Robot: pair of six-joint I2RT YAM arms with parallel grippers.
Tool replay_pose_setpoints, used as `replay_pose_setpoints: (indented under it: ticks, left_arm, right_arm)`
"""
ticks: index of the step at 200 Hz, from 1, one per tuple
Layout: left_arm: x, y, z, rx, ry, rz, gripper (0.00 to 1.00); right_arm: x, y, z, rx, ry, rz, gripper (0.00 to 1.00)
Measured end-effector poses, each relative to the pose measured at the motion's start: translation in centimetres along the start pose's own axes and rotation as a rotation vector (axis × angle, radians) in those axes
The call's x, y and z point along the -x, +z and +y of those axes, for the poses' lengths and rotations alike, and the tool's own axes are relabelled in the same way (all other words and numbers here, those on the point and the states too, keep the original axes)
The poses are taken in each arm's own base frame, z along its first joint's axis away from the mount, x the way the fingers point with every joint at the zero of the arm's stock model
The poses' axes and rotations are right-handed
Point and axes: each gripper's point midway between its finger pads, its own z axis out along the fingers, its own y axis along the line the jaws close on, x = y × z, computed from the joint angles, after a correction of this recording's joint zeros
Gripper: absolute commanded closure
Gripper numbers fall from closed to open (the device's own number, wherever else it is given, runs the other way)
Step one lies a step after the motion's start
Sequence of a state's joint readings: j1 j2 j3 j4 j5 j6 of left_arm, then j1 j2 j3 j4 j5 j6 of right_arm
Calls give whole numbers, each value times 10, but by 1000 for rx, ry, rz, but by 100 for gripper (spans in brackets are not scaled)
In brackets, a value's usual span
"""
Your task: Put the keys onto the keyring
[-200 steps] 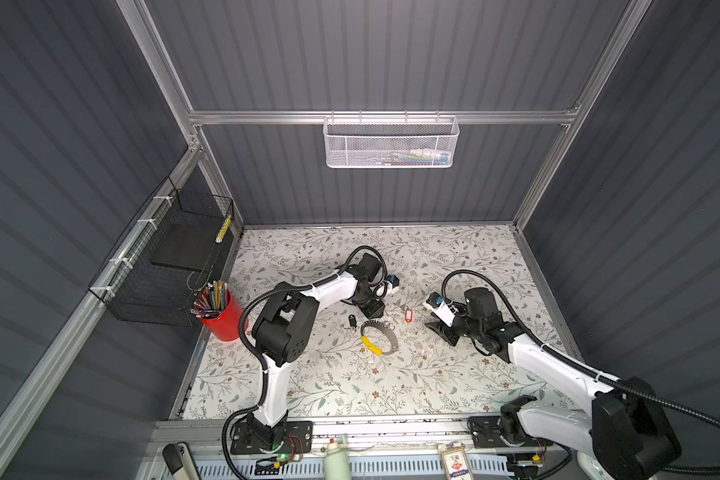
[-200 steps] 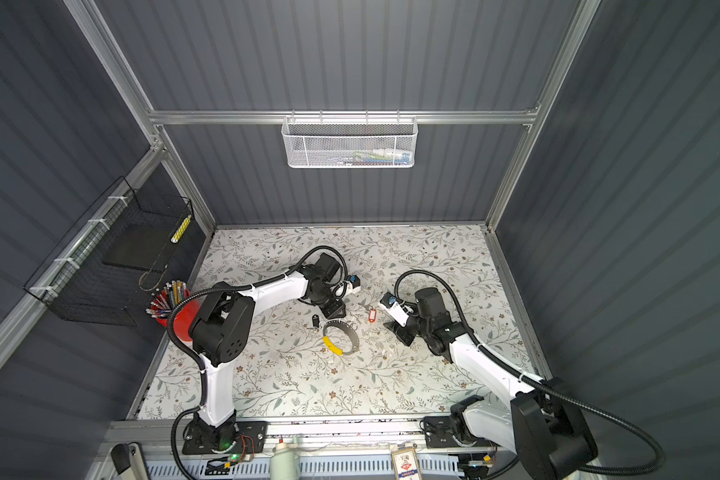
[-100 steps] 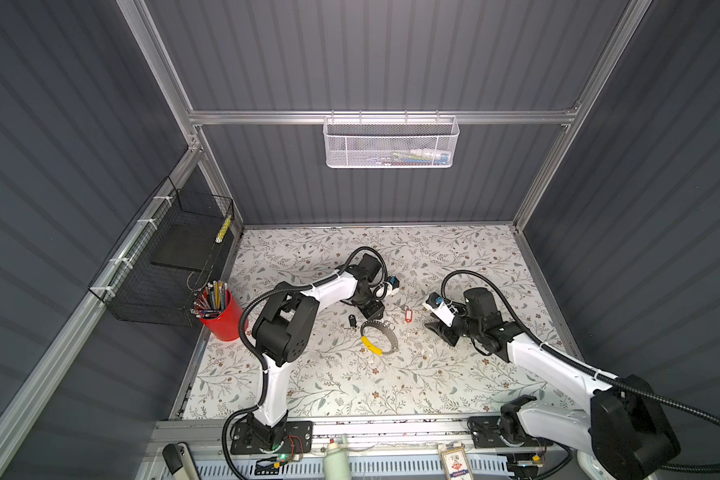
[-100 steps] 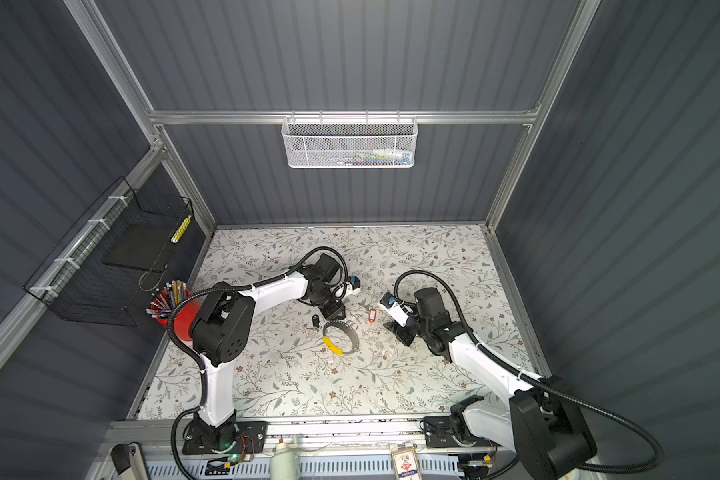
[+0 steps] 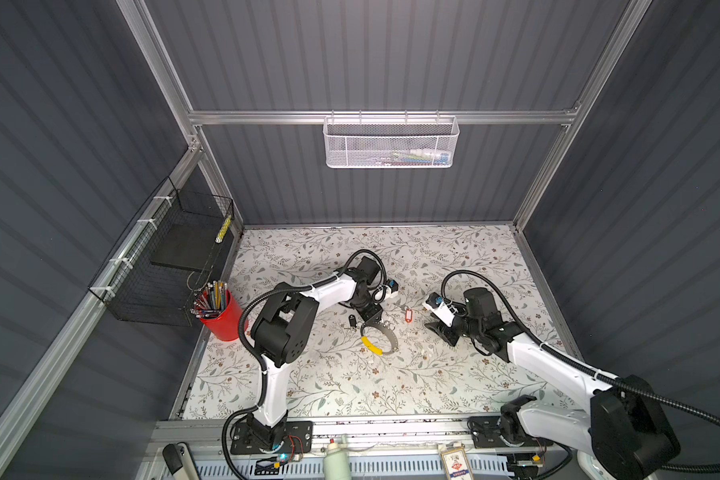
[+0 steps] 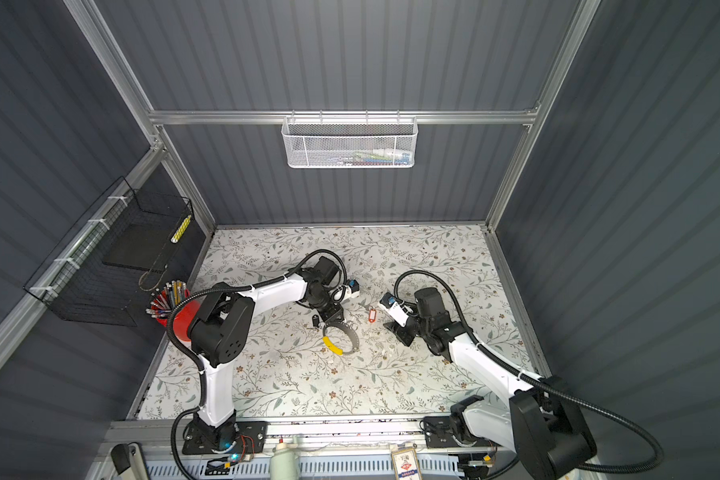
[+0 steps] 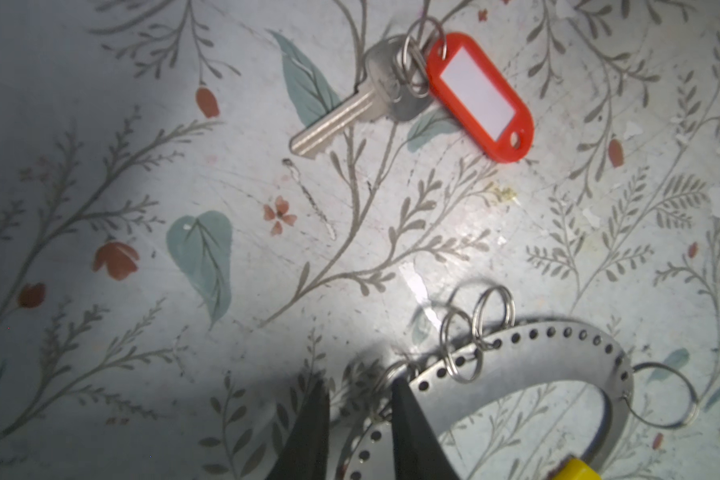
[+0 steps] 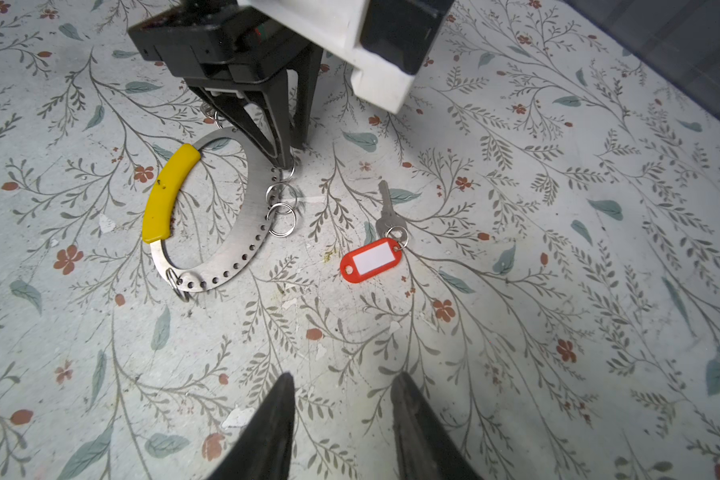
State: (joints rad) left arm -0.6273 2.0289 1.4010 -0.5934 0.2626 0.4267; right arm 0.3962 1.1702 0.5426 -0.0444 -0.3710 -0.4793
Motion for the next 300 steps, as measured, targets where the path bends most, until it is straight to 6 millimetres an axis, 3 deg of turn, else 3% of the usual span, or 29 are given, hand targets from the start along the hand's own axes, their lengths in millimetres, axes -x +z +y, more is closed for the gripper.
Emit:
replay_pose_setpoints:
  ticks: [92, 172, 204, 231, 269, 300]
  left_arm:
    - [-1, -1, -1, 3, 16, -14, 98]
    - [-3, -26, -14, 20, 41, -85, 100]
    - [11, -55, -21, 49, 82, -181, 100]
    - [29, -96, -34, 78, 158, -315, 100]
    - [62, -157, -56, 115, 307, -526, 100]
    - [79, -185, -72, 111, 409, -641, 100]
  right_arm:
    - [2, 0, -1, -3, -3, -6, 60]
    - [14, -7, -4, -24, -13, -51, 60]
    - [29, -17, -2, -24, -21, -112, 60]
    - [49, -29, 2, -5, -37, -181, 60]
    - [94, -53, 5, 22, -74, -320, 60]
    - [136, -77, 2, 29, -112, -428, 62]
